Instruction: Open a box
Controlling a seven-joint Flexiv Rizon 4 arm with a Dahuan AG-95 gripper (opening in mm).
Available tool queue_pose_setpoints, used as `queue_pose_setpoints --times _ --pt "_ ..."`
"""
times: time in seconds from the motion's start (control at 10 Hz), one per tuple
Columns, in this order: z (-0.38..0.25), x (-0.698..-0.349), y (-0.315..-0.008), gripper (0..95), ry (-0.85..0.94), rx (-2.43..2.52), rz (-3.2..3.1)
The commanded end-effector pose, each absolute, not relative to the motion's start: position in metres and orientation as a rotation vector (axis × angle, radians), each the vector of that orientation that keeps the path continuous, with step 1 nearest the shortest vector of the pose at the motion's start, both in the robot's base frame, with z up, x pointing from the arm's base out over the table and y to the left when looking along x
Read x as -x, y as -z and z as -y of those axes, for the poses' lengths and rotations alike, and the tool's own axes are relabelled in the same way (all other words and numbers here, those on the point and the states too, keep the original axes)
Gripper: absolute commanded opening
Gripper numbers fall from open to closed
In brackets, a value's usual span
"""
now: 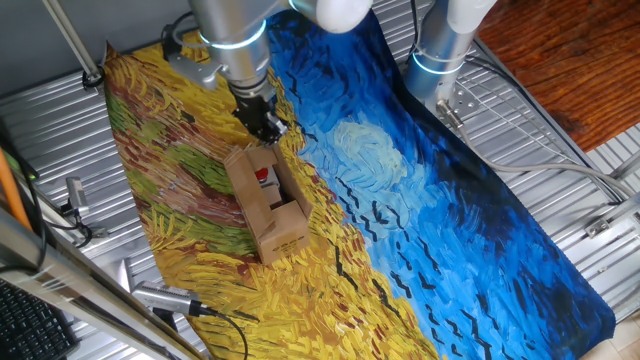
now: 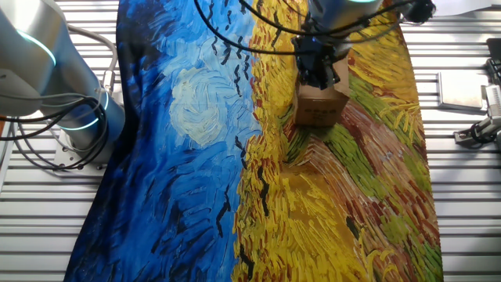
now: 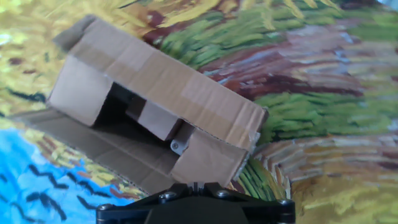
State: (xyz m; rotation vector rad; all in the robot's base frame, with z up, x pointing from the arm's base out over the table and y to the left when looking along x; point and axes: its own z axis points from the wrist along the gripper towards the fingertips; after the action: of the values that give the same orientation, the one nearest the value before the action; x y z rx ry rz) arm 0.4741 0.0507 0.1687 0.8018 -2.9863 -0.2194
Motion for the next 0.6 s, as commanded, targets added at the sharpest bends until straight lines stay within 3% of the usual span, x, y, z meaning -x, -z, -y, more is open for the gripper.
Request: queue_pose_setpoints --times 0.1,0.6 --pt "-0.063 -0.458 -0.172 0.0 0.368 -0.667 2.997" --pt "-0.083 -0.439 -0.155 0.0 0.353 -0.632 3.013"
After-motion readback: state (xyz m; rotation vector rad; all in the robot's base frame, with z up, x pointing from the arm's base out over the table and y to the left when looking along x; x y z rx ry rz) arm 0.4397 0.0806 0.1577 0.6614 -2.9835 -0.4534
